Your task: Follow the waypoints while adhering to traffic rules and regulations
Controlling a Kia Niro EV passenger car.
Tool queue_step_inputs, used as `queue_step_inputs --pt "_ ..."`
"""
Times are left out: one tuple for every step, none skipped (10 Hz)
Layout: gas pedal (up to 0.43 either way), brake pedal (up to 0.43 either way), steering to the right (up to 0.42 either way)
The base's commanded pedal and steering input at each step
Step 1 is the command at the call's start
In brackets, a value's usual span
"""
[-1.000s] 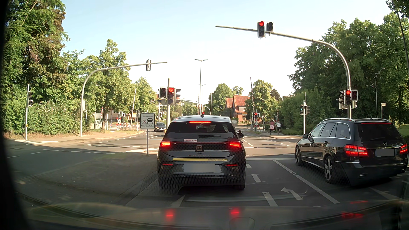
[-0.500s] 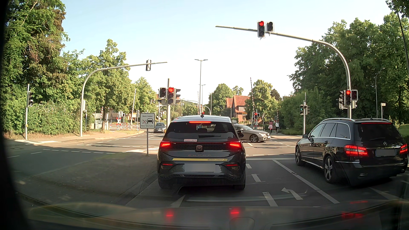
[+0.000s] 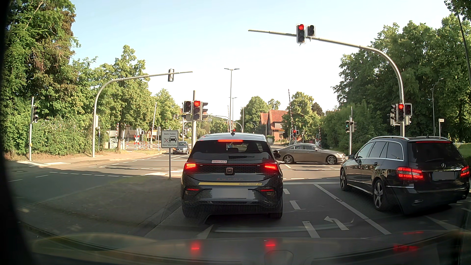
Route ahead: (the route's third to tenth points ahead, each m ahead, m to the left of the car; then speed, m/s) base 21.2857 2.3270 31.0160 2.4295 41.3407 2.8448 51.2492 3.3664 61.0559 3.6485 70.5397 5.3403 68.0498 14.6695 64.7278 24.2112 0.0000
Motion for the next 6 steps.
queue_step_inputs --pt "0.000 0.262 -0.005" --pt "0.000 0.262 -0.005" --pt "0.000 0.262 -0.005" --pt "0.000 0.262 -0.005" --pt "0.000 0.262 -0.005" --pt "0.000 0.262 -0.006"
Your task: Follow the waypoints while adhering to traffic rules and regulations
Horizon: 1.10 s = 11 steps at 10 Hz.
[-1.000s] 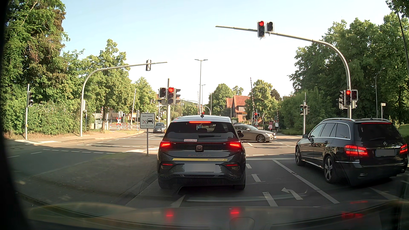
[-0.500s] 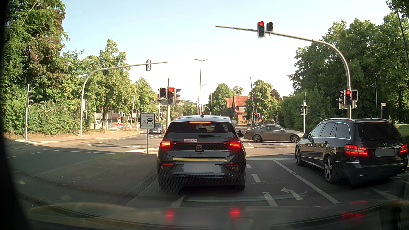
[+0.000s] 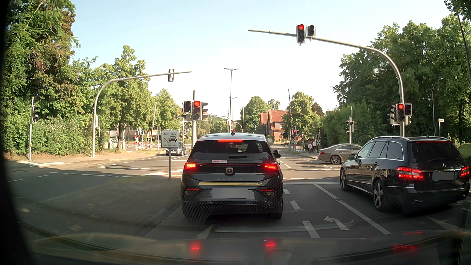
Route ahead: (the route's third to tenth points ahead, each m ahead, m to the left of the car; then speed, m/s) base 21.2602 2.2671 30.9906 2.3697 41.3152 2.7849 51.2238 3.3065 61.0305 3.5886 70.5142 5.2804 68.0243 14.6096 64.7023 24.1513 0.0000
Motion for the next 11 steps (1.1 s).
queue_step_inputs --pt "0.000 0.262 -0.005" --pt "0.000 0.262 -0.006" --pt "0.000 0.262 -0.005" --pt "0.000 0.262 -0.006" --pt "0.000 0.262 -0.005" --pt "0.000 0.262 -0.006" --pt "0.000 0.262 -0.005" --pt "0.000 0.262 -0.005" --pt "0.000 0.262 -0.005" --pt "0.000 0.262 -0.005" --pt "0.000 0.262 -0.006"
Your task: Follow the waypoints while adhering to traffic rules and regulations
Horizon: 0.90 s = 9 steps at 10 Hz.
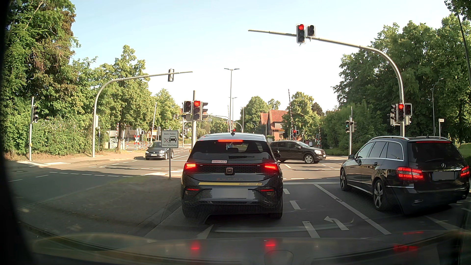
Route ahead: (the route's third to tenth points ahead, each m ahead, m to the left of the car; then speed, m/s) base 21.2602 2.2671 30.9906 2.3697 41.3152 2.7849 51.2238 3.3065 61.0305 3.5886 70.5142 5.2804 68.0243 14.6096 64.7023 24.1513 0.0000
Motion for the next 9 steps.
queue_step_inputs --pt "0.000 0.262 -0.006" --pt "0.000 0.262 -0.006" --pt "0.000 0.262 -0.005" --pt "0.000 0.262 -0.006" --pt "0.000 0.262 -0.005" --pt "0.000 0.262 -0.006" --pt "0.000 0.250 -0.006" --pt "0.000 0.250 -0.005" --pt "0.000 0.250 -0.005"
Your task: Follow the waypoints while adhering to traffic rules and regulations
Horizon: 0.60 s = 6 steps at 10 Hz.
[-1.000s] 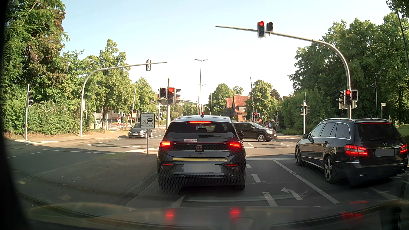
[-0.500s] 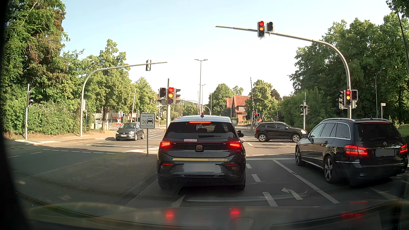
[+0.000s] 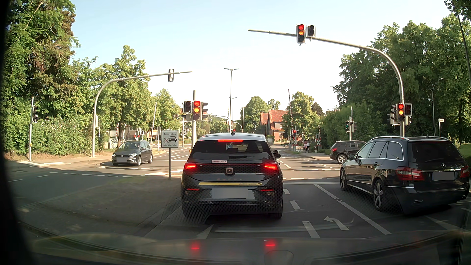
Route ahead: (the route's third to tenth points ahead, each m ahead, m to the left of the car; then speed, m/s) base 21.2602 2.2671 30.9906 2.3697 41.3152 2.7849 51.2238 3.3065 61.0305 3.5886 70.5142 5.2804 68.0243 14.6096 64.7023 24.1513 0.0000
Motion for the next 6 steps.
queue_step_inputs --pt "0.000 0.250 -0.006" --pt "0.000 0.244 -0.005" --pt "0.000 0.238 -0.006" --pt "0.000 0.226 -0.006" --pt "0.000 0.195 -0.006" --pt "0.000 0.116 -0.005"
